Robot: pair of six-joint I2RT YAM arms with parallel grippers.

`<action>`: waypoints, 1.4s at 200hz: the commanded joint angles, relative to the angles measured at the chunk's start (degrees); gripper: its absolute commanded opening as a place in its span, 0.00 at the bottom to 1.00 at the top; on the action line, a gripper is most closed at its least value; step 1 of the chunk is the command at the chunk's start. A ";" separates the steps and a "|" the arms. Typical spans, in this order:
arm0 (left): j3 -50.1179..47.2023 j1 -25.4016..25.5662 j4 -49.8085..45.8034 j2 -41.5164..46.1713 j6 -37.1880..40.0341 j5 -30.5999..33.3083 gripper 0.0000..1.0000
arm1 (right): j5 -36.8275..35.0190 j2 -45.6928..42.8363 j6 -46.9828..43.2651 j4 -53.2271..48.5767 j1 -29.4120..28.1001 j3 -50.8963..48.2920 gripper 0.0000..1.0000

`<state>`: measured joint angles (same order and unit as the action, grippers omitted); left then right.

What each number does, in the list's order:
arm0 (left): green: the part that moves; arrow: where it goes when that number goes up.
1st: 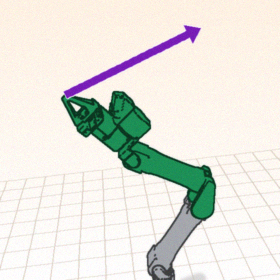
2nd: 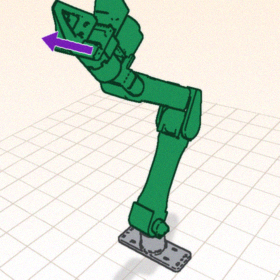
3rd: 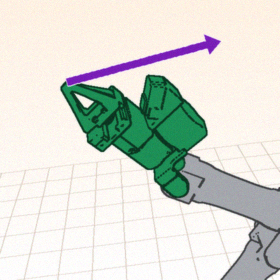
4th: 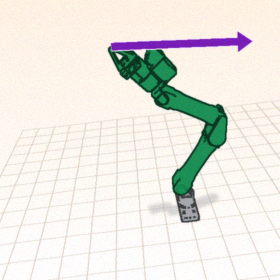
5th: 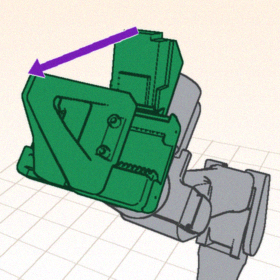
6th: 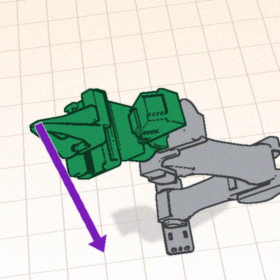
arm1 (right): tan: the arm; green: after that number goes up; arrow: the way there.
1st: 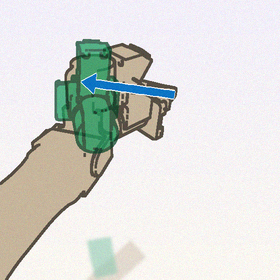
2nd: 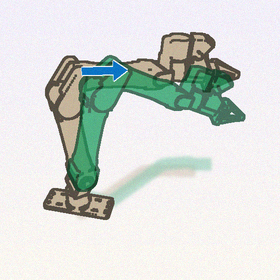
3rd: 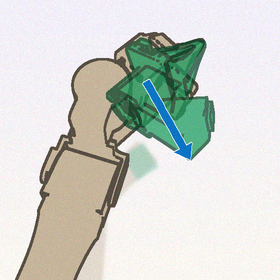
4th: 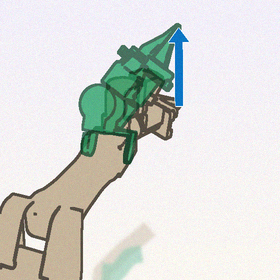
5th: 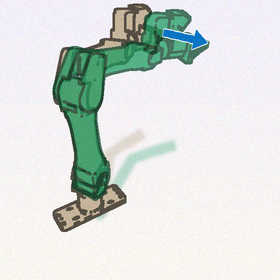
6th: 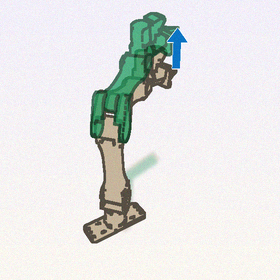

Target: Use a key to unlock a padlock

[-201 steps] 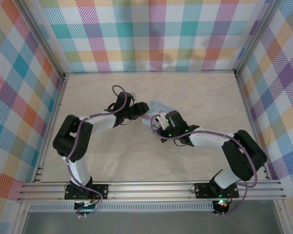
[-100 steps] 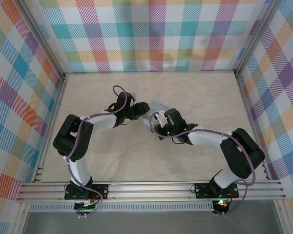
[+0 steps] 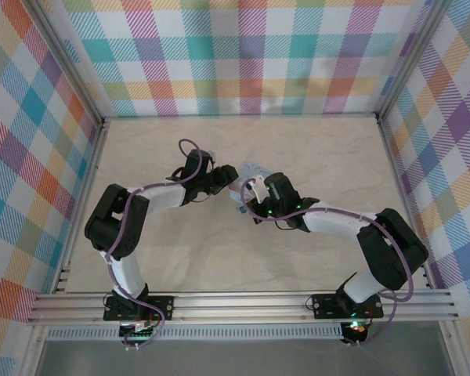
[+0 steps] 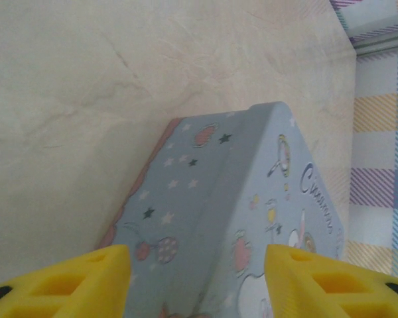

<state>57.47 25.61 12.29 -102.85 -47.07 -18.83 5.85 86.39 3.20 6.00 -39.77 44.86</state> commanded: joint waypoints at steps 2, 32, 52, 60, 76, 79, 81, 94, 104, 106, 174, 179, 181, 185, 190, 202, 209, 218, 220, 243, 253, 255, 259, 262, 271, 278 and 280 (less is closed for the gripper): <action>-2.17 -1.76 -0.42 4.93 0.69 1.16 0.60 | 2.32 -3.43 0.58 -0.37 -0.05 1.02 0.00; -4.84 -2.65 -1.25 8.49 1.22 1.69 0.74 | 2.85 -5.88 0.67 -1.57 -0.03 1.00 0.00; -5.86 -3.02 -2.97 10.65 2.13 1.60 0.75 | 2.71 -7.71 0.66 -2.86 -0.04 1.10 0.00; -6.26 -3.15 -3.60 11.59 2.39 1.56 0.80 | 2.60 -8.39 0.67 -3.47 -0.04 1.14 0.00; -6.74 -3.28 -5.85 13.52 3.05 1.17 1.00 | 2.20 -9.87 1.12 -4.92 -0.05 1.50 0.00; -6.68 -3.28 -6.52 13.92 3.30 1.12 1.00 | 2.05 -10.18 1.17 -5.18 -0.05 1.47 0.00; -6.67 -3.28 -6.92 14.15 3.41 1.04 1.00 | 1.99 -10.41 1.25 -5.38 -0.05 1.53 0.00; -7.10 -3.28 -9.02 15.81 4.12 0.56 1.00 | 1.31 -11.59 1.88 -6.84 0.03 1.93 0.00; -7.62 -3.28 -10.11 17.09 4.44 -0.33 1.00 | 0.85 -12.39 2.26 -8.26 0.04 2.49 0.00; -7.70 -3.28 -10.45 17.38 4.53 -0.51 1.00 | 0.77 -12.56 2.30 -8.48 0.09 2.57 0.00; -6.84 -2.94 -26.12 24.54 10.63 -8.05 1.00 | -1.09 -18.23 5.90 -15.78 2.37 4.28 0.00; -6.83 -2.85 -26.89 24.87 10.99 -8.63 1.00 | -1.18 -18.56 6.18 -16.31 2.72 4.45 0.00; -6.80 -2.80 -27.24 24.97 11.13 -8.91 1.00 | -1.25 -18.72 6.33 -16.60 2.87 4.49 0.00; -6.80 -2.76 -27.68 25.20 11.50 -9.48 1.00 | -1.27 -18.98 6.50 -17.03 3.10 4.66 0.00; -6.72 -2.59 -29.21 25.47 11.83 -10.12 1.00 | -1.32 -19.32 6.73 -17.47 3.40 4.80 0.00; -6.47 -2.02 -31.46 25.74 12.87 -11.39 1.00 | -1.45 -19.97 7.62 -18.88 4.43 5.18 0.00; -6.27 -1.56 -32.51 25.84 13.48 -11.57 1.00 | -1.61 -20.30 8.14 -19.57 5.12 5.33 0.00; -5.98 -0.82 -33.39 25.94 13.90 -11.80 1.00 | -2.13 -21.07 8.97 -20.43 6.05 5.41 0.00; -5.97 -0.60 -33.54 25.94 13.99 -11.88 1.00 | -2.15 -21.26 9.11 -20.64 6.27 5.41 0.00; -5.33 1.68 -34.14 25.63 14.29 -11.80 1.00 | -3.52 -22.74 10.95 -23.12 9.13 5.58 0.00; -5.00 2.60 -34.01 25.31 14.22 -11.71 1.00 | -3.88 -23.18 12.05 -24.27 10.67 5.50 0.00; -4.89 2.85 -33.98 25.28 14.23 -11.68 1.00 | -3.97 -23.26 12.32 -24.52 10.96 5.54 0.00; -4.78 3.27 -33.79 25.08 14.25 -11.63 1.00 | -4.08 -23.43 12.76 -25.00 11.64 5.54 0.00; -4.67 3.57 -33.70 25.02 14.29 -11.62 1.00 | -4.20 -23.58 13.08 -25.22 12.13 5.52 0.00; -4.28 4.45 -33.44 24.59 14.20 -11.38 1.00 | -5.12 -23.95 14.25 -26.19 13.50 5.32 0.00; -3.92 5.05 -33.30 24.16 14.13 -11.11 1.00 | -5.52 -24.15 15.07 -26.77 14.72 5.09 0.00; -3.81 5.24 -33.26 24.07 14.11 -11.07 1.00 | -5.68 -24.23 15.32 -26.86 15.07 5.02 0.00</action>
<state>51.00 28.88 -19.84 -78.26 -34.39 -29.15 2.42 63.72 14.24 -17.26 -27.88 48.58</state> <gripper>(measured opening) 0.998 0.066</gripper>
